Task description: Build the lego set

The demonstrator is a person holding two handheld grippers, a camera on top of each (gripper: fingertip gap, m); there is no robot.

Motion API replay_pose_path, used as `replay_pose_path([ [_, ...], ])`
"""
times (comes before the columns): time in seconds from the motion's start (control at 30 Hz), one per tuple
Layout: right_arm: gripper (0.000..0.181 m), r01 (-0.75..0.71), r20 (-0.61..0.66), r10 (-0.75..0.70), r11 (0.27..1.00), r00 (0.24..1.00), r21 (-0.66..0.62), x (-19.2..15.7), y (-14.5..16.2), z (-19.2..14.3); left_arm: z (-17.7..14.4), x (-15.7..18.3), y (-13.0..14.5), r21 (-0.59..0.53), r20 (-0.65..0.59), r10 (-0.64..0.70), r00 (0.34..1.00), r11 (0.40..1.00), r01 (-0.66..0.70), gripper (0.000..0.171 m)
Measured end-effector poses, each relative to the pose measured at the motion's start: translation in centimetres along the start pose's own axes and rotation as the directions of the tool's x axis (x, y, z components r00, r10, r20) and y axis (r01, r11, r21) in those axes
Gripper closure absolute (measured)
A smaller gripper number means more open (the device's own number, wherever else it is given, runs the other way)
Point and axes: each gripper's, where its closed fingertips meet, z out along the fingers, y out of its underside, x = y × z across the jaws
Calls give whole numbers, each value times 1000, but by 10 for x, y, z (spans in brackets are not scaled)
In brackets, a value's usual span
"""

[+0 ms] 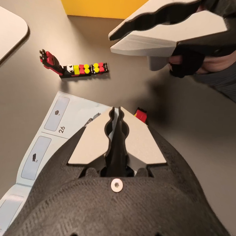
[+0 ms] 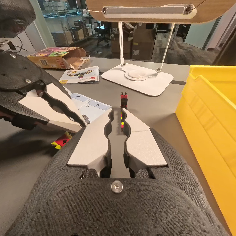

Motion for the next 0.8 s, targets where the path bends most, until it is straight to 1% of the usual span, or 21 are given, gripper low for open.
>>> replay_pose_path([
  [0.13,171,2,0,-2,1000,1000,-1,0,0,0,1,4,-2,12,-19,0,1000,1000,1,165],
  [0.33,171,-5,1,5,1000,1000,1,1,0,0,3,4,0,0,2,30,1000,1000,-30,165],
  [0.43,171,-9,2,9,1000,1000,2,1,0,0,5,3,4,-25,14,55,998,998,-55,166],
  [0.5,171,-12,3,12,1000,1000,2,1,0,0,7,2,9,-51,30,83,996,995,-82,170],
  [0.6,171,-15,4,15,1000,1000,4,1,0,0,6,-1,8,-56,61,113,992,992,-109,171],
  [0.67,171,-9,7,9,1000,1000,3,0,0,0,3,-4,4,-29,69,94,993,995,-92,171],
  [0.8,171,24,36,-24,1000,999,-4,-7,0,0,-11,-7,-8,74,10,-45,999,996,44,171],
])
